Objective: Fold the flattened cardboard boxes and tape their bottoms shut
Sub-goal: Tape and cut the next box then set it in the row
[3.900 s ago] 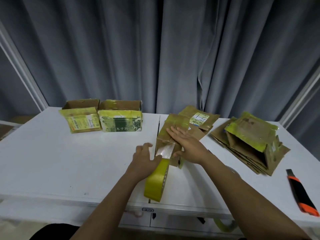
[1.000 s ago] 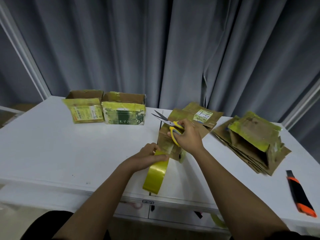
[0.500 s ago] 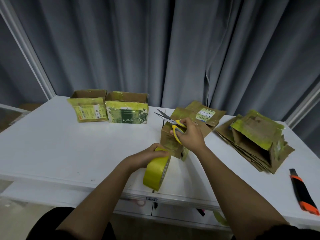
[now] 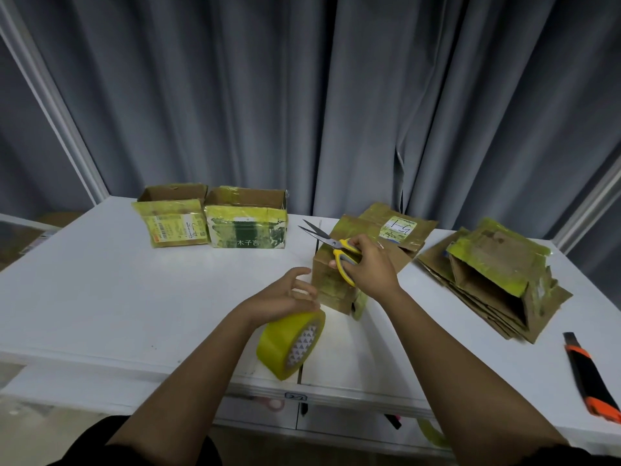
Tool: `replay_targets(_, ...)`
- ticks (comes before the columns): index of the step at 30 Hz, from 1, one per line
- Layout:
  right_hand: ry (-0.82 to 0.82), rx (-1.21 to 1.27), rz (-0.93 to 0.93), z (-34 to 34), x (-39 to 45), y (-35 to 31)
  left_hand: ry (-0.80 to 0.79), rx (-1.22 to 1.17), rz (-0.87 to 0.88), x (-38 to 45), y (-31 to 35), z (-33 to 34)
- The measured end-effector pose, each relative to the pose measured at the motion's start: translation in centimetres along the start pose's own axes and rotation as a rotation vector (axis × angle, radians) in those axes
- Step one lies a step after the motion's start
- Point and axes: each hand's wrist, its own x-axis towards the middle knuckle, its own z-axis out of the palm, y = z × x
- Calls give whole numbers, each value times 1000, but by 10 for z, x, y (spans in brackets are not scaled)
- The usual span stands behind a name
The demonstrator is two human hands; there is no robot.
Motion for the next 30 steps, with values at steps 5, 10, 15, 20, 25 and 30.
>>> replay_targets(5, -31, 13, 21, -6, 1, -4, 9, 72, 27, 13, 10, 1)
replay_targets(10, -27, -3, 14, -8, 1, -5, 107, 206, 160, 25, 8, 2)
replay_targets(15, -36, 52, 49, -10, 2, -5, 111, 304, 244, 31, 7, 4)
replay_targets(20, 14, 25, 86, -16, 0, 0, 133, 335, 234, 36, 5, 8)
replay_targets(25, 118, 81, 174, -42, -30, 12, 143, 335, 225, 40, -2, 7)
replay_targets(30, -26, 63, 322, -56, -76, 26, 118, 272, 197, 39, 1, 8)
